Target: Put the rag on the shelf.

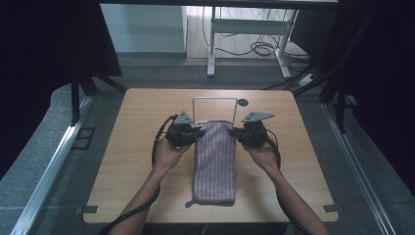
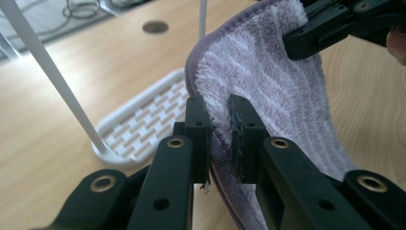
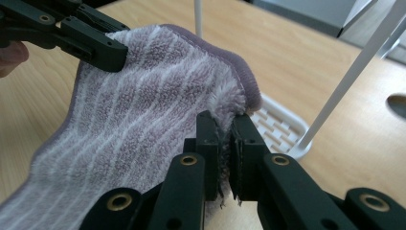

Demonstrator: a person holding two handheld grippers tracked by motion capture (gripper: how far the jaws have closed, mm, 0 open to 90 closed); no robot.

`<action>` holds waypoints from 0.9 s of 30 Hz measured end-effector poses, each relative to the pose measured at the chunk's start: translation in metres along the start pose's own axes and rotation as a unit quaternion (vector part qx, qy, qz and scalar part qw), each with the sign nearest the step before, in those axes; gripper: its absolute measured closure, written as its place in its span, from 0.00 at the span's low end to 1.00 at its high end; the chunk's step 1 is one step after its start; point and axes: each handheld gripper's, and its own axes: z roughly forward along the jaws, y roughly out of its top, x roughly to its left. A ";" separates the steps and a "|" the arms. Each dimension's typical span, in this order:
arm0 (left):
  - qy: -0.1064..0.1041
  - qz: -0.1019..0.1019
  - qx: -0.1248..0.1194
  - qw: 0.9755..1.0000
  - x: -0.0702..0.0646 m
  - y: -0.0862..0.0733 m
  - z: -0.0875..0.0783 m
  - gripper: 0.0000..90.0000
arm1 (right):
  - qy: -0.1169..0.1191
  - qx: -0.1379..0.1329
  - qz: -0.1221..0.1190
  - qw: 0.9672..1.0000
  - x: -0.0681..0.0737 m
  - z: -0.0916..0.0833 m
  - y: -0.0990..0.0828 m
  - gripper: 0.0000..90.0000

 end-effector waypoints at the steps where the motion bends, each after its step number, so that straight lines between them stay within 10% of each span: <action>1: 0.005 0.009 -0.004 1.000 -0.001 0.009 -0.006 0.88 | -0.003 -0.007 -0.002 1.000 -0.001 -0.005 0.007 0.93; 27: 0.062 0.051 -0.045 0.996 0.025 0.112 -0.043 0.88 | -0.060 -0.076 -0.042 0.994 -0.023 -0.043 0.110 0.92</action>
